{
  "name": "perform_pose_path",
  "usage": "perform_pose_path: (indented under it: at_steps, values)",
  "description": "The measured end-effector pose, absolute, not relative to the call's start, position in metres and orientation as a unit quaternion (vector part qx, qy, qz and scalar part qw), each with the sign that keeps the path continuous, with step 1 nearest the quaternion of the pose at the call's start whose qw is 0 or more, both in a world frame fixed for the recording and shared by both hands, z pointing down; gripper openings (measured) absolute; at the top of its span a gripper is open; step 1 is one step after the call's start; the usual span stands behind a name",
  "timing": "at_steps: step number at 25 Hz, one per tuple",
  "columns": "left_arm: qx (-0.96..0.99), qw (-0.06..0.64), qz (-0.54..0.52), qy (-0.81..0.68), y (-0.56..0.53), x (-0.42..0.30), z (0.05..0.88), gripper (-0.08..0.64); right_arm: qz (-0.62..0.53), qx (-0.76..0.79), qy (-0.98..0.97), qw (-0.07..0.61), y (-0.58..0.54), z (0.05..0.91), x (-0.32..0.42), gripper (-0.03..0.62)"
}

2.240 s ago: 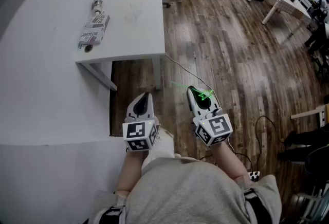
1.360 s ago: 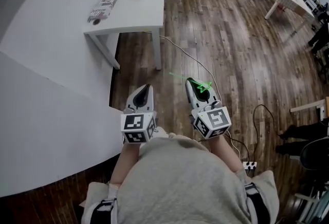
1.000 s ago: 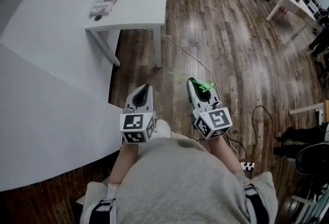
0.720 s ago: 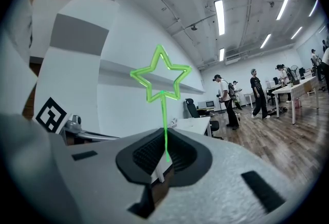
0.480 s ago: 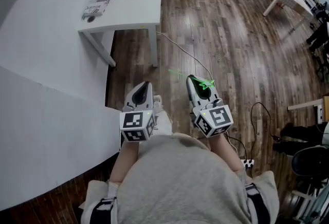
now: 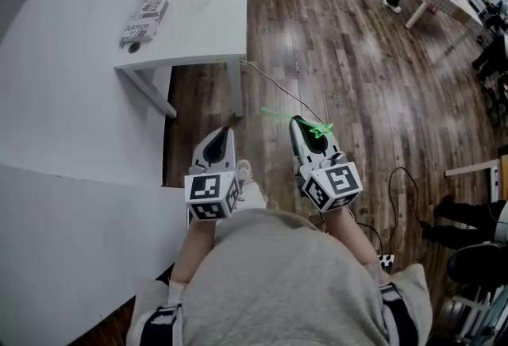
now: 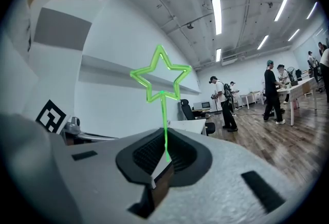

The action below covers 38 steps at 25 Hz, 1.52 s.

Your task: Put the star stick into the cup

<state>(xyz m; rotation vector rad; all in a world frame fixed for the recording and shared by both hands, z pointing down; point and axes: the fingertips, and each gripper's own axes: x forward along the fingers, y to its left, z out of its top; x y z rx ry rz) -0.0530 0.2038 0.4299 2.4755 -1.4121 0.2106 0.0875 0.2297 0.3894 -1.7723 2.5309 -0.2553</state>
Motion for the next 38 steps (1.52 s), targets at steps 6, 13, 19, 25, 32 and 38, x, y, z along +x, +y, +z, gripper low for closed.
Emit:
perform_pose_path:
  at_steps: [6, 13, 19, 25, 32, 38]
  values:
    - [0.859, 0.138, 0.071, -0.488, 0.141, -0.053, 0.423, 0.010, -0.079, -0.579, 0.811, 0.025, 0.168, 0.380, 0.094, 0.009]
    - [0.866, 0.136, 0.069, -0.476, 0.073, -0.052, 0.414, 0.010, -0.083, -0.592, 0.801, 0.026, 0.104, 0.374, 0.097, 0.009]
    - [0.869, 0.138, 0.068, -0.470, 0.016, -0.059, 0.417, 0.009, -0.081, -0.601, 0.795, 0.023, 0.052, 0.376, 0.093, 0.009]
    - [0.874, 0.138, 0.068, -0.461, -0.026, -0.062, 0.420, 0.010, -0.079, -0.607, 0.790, 0.020, 0.011, 0.378, 0.087, 0.009]
    - [0.874, 0.139, 0.069, -0.460, -0.065, -0.067, 0.423, 0.010, -0.075, -0.608, 0.790, 0.021, -0.029, 0.377, 0.082, 0.009]
    - [0.872, 0.143, 0.068, -0.463, -0.086, -0.074, 0.428, 0.009, -0.074, -0.607, 0.791, 0.019, -0.050, 0.379, 0.077, 0.009]
